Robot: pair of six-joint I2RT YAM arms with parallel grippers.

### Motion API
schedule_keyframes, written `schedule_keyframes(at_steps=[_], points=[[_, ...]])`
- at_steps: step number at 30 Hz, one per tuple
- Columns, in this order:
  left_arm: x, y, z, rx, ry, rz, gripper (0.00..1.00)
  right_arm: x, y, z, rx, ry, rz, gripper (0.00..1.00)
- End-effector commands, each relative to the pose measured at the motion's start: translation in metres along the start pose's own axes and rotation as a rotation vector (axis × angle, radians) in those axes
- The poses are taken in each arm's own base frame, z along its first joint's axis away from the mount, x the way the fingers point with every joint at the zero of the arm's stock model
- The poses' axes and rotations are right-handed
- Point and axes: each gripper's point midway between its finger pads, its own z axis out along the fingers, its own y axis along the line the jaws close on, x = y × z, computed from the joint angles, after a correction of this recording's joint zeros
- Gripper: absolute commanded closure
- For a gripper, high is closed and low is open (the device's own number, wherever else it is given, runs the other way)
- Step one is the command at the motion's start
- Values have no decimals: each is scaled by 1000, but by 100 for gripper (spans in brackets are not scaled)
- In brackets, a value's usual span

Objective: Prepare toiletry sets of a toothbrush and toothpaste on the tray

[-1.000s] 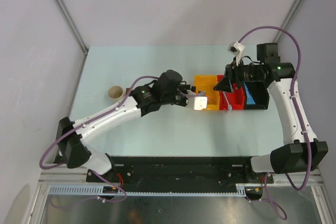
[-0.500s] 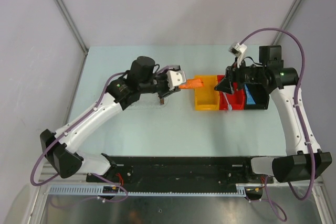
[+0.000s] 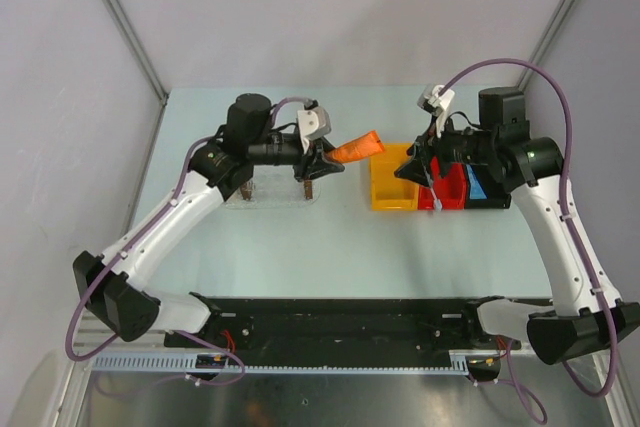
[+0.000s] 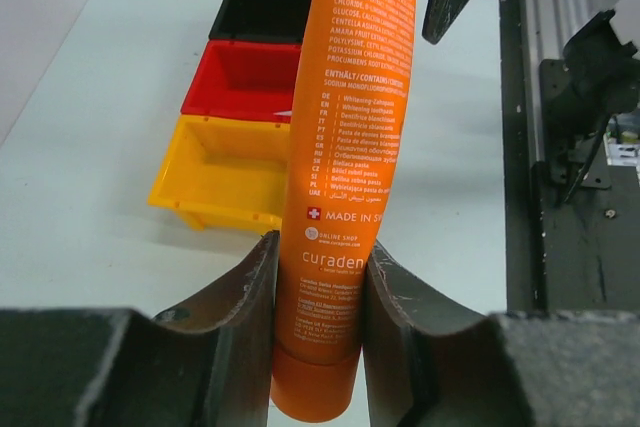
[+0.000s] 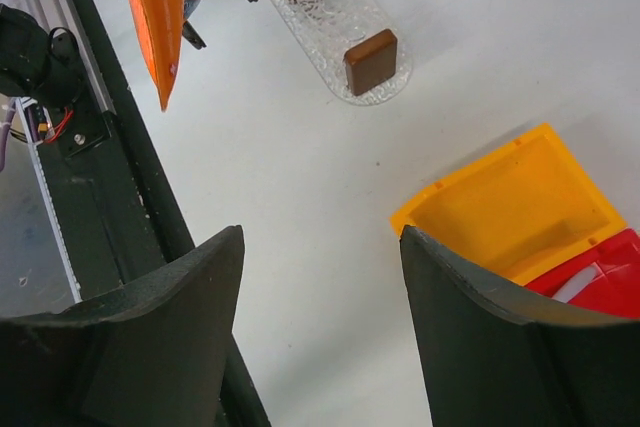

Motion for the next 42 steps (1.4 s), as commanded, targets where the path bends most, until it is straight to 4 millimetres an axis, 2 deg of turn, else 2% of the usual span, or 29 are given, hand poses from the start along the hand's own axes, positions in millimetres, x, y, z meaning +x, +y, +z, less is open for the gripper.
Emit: schedule_keyframes(at_steps=[1,7,16,23,27,33,42], points=[[-37,-11,-9,77,-132,-15,100,-19,6,-5,8,-66,-102,31],[-53,-19,-12,147,-182,-70,100,-39,8,-3,-10,-143,-117,30],[-72,-24,-10,211,-237,-174,100,-75,24,-8,-85,-279,-129,29],[-84,-11,-8,153,-279,-240,100,-93,49,-16,-188,-346,-115,29],[-89,-3,-7,119,-301,-250,100,-100,56,-20,-202,-368,-118,29],[-83,2,-1,102,-292,-274,100,-109,55,-19,-199,-394,-109,28],[-83,0,7,92,-292,-263,100,-117,45,0,-206,-400,-54,28]])
